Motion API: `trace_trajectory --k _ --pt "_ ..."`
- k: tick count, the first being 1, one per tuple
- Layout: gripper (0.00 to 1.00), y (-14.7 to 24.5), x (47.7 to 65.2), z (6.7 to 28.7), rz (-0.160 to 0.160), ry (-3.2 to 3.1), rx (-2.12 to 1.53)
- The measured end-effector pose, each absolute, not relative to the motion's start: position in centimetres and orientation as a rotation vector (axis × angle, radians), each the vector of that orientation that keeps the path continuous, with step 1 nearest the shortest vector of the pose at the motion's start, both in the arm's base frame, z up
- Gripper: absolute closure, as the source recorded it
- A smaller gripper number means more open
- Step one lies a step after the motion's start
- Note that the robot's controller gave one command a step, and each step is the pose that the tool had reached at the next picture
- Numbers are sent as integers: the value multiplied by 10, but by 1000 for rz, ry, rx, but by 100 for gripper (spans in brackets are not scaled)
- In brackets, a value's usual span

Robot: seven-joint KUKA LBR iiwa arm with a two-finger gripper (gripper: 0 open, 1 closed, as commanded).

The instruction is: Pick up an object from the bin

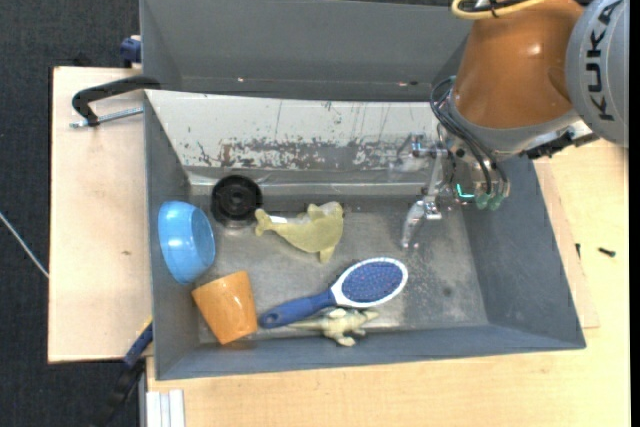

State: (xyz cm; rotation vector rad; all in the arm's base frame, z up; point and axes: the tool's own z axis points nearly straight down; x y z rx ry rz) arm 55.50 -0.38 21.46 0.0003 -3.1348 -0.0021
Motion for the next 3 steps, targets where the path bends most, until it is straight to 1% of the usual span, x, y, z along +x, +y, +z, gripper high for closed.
trace_trajectory --k 1,2,3 --pt "0 31 503 87 4 -3117 509" --pt "0 107 500 101 -6 -3067 715" --pt "0 69 500 107 0 -3066 699"
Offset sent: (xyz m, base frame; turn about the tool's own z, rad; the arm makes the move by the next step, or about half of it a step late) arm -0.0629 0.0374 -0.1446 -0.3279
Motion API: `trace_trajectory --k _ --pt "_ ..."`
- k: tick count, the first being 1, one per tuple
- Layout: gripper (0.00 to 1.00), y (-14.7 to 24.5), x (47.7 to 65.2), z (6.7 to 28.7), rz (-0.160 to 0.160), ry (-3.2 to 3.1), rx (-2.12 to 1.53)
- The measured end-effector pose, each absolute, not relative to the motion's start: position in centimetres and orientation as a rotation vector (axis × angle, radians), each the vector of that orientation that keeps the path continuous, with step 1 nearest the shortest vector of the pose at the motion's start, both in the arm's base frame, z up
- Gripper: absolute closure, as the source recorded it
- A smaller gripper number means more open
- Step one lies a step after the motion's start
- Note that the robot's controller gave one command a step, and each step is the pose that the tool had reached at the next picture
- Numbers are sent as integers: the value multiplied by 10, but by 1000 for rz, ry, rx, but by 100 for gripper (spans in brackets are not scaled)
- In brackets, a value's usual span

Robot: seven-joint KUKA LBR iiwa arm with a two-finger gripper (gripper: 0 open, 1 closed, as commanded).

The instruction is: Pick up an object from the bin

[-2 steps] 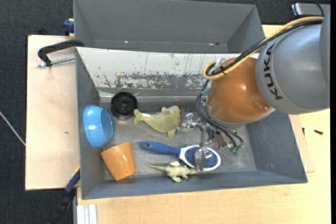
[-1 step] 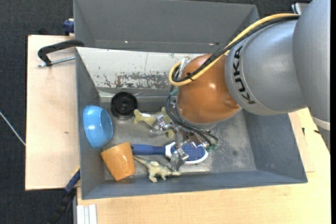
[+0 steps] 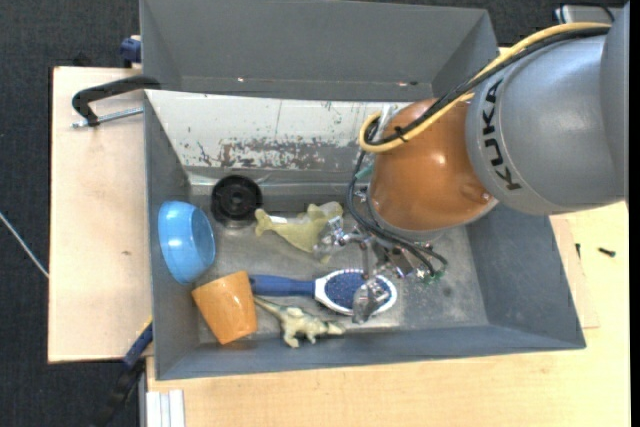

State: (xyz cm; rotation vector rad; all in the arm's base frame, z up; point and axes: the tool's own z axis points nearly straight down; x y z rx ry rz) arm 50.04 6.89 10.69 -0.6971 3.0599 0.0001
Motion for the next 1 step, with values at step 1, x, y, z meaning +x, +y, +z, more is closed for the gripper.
trace_trajectory --k 1 --pt "0 45 506 73 5 3103 -480"
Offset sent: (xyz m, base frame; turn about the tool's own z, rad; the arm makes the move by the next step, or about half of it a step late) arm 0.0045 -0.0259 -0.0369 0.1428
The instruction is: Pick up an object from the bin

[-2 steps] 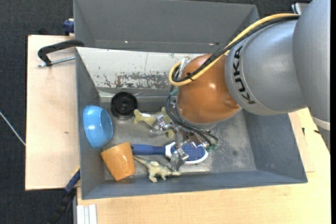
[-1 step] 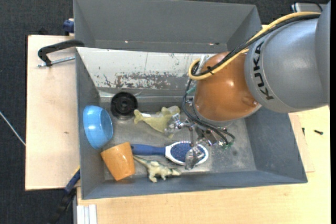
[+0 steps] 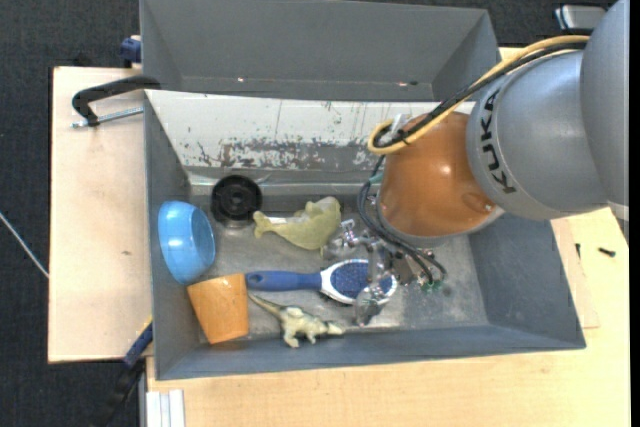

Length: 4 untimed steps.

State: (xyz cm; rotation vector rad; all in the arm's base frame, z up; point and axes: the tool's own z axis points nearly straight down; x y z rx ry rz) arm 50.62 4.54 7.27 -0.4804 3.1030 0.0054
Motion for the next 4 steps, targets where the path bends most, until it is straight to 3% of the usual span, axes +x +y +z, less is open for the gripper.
trace_trajectory --k 1,2,4 --pt "0 30 496 73 7 3124 -236" --pt "100 29 497 74 3 3121 -234" --pt "100 30 499 85 2 3128 -236"
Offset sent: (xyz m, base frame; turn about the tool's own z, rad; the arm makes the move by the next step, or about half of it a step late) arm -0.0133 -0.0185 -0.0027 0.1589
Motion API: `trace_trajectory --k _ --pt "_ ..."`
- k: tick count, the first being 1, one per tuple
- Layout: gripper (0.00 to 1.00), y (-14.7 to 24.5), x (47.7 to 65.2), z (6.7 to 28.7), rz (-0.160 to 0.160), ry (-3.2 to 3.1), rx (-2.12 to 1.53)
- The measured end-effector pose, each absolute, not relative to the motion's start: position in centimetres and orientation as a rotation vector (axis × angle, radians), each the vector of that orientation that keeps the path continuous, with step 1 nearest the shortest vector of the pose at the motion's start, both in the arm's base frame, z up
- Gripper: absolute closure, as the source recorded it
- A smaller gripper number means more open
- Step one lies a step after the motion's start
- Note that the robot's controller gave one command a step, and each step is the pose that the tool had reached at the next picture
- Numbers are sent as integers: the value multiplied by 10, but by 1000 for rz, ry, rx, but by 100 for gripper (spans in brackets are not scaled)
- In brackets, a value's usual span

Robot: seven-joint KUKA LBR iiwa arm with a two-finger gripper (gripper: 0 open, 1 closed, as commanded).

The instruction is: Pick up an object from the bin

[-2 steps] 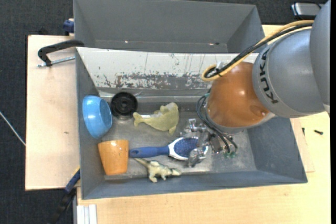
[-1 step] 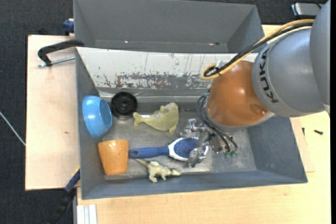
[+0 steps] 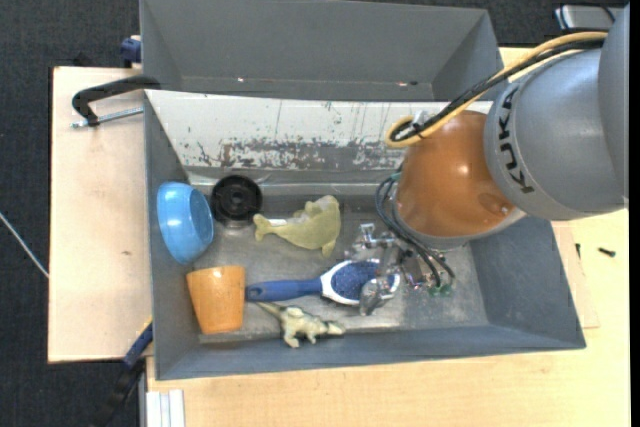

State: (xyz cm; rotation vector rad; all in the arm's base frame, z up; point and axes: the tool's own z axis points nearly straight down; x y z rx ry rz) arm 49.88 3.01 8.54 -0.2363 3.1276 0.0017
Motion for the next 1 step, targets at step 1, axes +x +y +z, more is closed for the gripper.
trace_trajectory --k 1 --pt "100 31 500 115 1 3126 -237"
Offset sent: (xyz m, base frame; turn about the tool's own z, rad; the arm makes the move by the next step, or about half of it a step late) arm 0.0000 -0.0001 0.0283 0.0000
